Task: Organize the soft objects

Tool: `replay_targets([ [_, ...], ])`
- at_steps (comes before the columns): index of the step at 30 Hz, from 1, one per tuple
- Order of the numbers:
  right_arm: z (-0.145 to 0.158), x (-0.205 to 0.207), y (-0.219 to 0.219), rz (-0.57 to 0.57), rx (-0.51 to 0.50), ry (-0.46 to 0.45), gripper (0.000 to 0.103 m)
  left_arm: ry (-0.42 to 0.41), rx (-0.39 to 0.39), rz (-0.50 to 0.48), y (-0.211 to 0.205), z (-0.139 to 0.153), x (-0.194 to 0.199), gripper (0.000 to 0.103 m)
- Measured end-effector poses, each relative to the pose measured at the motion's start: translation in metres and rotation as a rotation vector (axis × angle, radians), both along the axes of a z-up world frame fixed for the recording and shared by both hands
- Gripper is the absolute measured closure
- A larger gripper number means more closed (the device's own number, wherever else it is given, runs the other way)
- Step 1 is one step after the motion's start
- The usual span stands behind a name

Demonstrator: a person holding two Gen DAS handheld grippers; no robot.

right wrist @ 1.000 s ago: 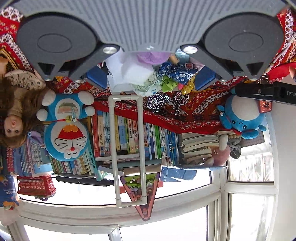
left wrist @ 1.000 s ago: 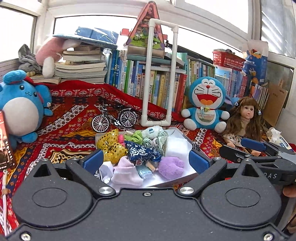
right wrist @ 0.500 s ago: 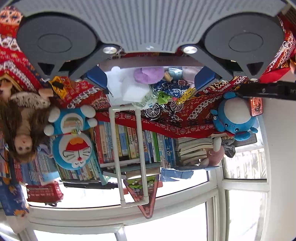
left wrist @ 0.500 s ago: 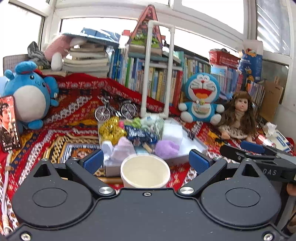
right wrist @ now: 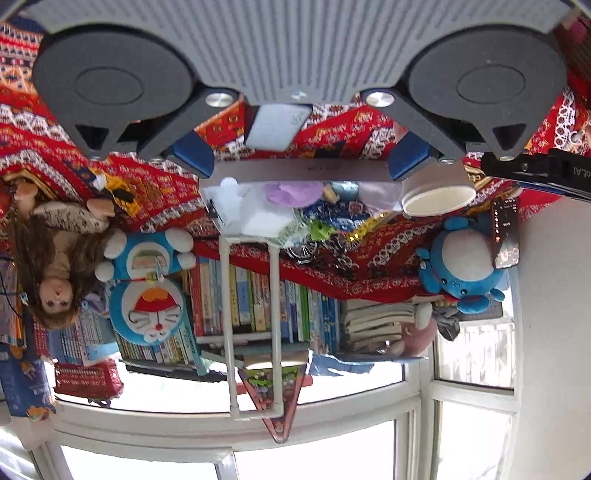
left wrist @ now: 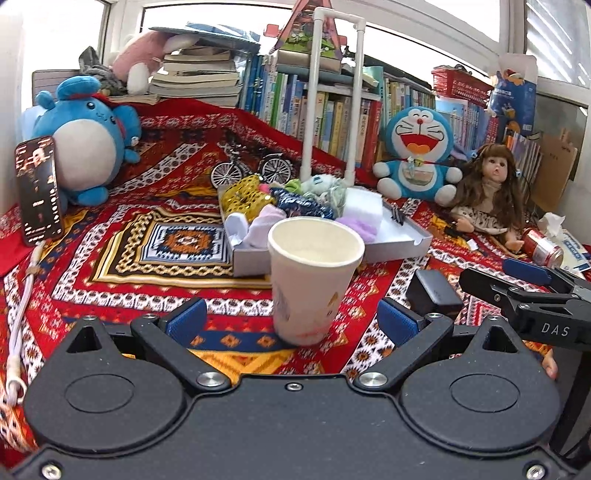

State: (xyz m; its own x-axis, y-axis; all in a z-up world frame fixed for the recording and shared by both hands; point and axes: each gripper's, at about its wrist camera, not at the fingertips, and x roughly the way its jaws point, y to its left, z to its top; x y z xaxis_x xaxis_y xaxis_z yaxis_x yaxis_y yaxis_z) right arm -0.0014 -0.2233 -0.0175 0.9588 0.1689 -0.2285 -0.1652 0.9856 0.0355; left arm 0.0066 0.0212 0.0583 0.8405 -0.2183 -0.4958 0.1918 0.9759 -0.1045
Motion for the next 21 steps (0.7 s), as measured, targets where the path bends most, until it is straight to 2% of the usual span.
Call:
replay_targets([
  [8, -0.02, -0.004, 0.006, -0.034, -0.061, 0.05, 0.0, 0.028, 0.035, 0.028, -0.007, -0.026, -0.005, 0.005],
  [21, -0.036, -0.004, 0.009, -0.05, -0.065, 0.104, 0.0, 0.078, 0.025, 0.078, -0.009, -0.045, 0.0, 0.005],
])
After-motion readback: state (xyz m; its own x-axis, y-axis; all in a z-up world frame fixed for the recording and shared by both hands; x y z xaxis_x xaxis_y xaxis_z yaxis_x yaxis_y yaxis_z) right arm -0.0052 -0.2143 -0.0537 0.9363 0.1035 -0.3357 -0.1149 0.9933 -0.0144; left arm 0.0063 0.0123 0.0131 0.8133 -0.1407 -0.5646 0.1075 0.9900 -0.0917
